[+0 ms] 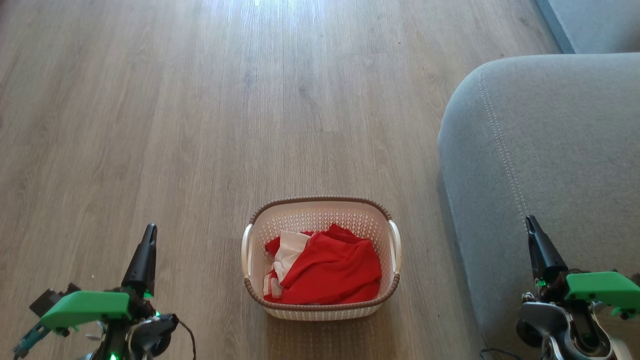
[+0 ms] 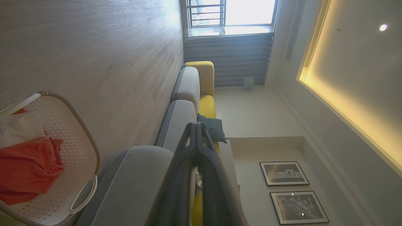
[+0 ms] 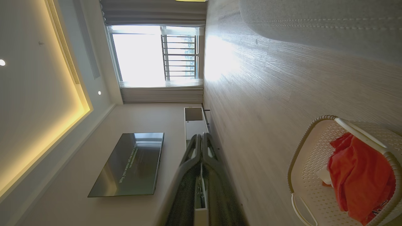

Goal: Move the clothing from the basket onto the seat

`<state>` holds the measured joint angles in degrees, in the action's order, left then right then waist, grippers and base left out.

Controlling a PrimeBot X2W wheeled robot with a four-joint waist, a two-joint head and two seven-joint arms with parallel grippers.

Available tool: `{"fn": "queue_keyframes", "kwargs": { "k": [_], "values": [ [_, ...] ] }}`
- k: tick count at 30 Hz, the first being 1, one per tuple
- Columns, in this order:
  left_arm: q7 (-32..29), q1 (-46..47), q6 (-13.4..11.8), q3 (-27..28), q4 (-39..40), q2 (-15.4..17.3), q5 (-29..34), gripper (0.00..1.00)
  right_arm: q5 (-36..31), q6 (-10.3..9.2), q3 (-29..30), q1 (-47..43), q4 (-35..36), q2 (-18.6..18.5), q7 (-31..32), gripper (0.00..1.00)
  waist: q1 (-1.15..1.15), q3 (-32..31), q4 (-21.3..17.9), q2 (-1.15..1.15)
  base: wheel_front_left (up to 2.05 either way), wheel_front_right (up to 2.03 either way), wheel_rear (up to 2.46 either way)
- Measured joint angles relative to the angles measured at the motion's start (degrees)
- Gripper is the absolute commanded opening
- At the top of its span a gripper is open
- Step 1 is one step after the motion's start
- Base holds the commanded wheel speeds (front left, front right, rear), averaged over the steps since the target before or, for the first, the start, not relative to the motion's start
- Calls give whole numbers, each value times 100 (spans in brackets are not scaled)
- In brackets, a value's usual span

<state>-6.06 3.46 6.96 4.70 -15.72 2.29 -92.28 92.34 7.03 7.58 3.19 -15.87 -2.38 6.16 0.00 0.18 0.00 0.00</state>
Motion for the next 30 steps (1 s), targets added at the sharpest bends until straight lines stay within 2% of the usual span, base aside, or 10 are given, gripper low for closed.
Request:
{"fn": "queue_keyframes", "kwargs": {
  "k": [15,16,21,30],
  "values": [
    [1,0,0,0,0,0,0,0,0,0,0,0,0,0,0,0,0,0,0,0,0,0,0],
    [5,-4,-8,-1,-30,-2,0,100,0,-1,-1,-4,-35,4,-1,100,0,0,0,0,0,0,0],
    [9,-335,-12,-32,-436,-73,0,100,0,-3,-42,-308,-456,77,-2,100,0,2,-1,0,0,0,0],
    [156,-423,-12,-40,-375,-81,11,100,-125,-4,-55,-380,-377,82,-120,100,0,6,0,0,0,0,0]
  ]
}}
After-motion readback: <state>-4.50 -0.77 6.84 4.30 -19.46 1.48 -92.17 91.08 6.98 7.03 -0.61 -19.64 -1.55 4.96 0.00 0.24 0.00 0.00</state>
